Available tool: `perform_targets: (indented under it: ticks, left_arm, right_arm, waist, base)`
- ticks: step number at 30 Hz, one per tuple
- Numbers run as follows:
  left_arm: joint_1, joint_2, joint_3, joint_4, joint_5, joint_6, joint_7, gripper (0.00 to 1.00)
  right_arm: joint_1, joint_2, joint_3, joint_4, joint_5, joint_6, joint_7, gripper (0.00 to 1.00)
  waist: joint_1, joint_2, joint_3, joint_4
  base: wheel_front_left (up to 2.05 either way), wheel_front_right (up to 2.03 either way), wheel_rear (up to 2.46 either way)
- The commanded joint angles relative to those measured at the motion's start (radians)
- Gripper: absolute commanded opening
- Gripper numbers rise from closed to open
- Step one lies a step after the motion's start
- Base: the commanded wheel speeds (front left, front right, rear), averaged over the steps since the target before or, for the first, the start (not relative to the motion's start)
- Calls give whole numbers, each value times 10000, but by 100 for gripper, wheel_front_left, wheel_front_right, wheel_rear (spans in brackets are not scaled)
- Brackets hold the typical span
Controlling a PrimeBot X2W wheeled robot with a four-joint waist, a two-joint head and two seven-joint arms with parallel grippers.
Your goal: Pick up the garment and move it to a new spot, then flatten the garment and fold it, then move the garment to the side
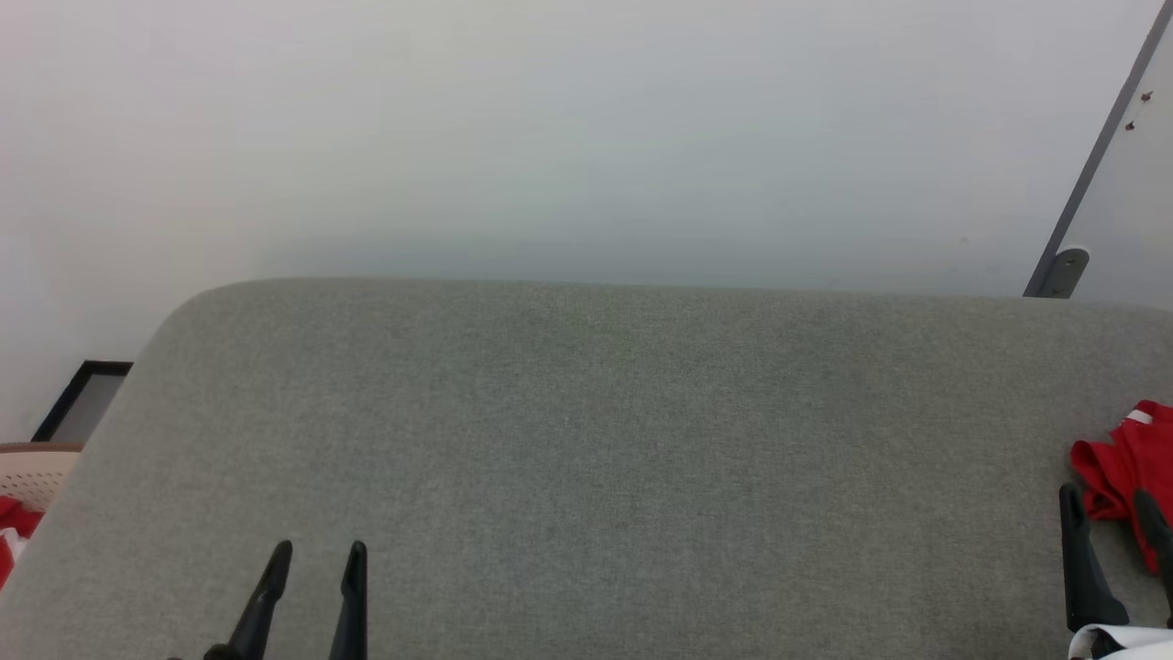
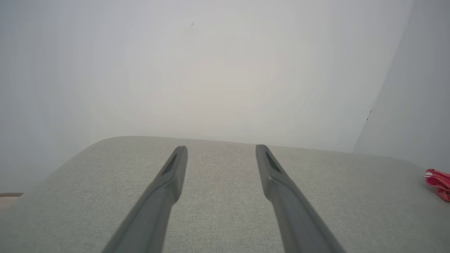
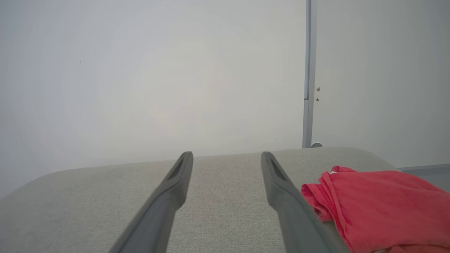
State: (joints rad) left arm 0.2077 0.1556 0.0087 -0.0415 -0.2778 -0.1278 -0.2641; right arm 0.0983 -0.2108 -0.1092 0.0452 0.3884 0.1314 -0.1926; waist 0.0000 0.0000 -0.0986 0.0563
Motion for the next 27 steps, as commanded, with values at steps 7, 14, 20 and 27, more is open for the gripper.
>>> perform_targets:
  ticks: [7, 14, 20, 27]
  left_arm:
    - [96, -19, -41, -67, 21, -38, 9, 100]
    - [39, -20, -89, -48, 60, -38, 9, 100]
    - [69, 54, -124, -19, -8, -38, 9, 100]
    - [50, 108, -79, 1, -51, -38, 7, 100]
  right_arm:
    - [219, 184, -126, -271, -112, -17, 129, 100]
    - [276, 238, -170, -398, -107, -17, 149, 100]
    - [274, 305, -141, -428, -113, -17, 208, 100]
    - [264, 287, -31, -495, -104, -18, 255, 100]
  waist:
    - [0, 0, -14, -24]
    - [0, 0, -11, -14]
    - [0, 0, -8, -12]
    - [0, 0, -8, -5]
  base:
    - [0, 0, 0]
    - [0, 0, 0]
    - [0, 0, 0]
    - [0, 0, 0]
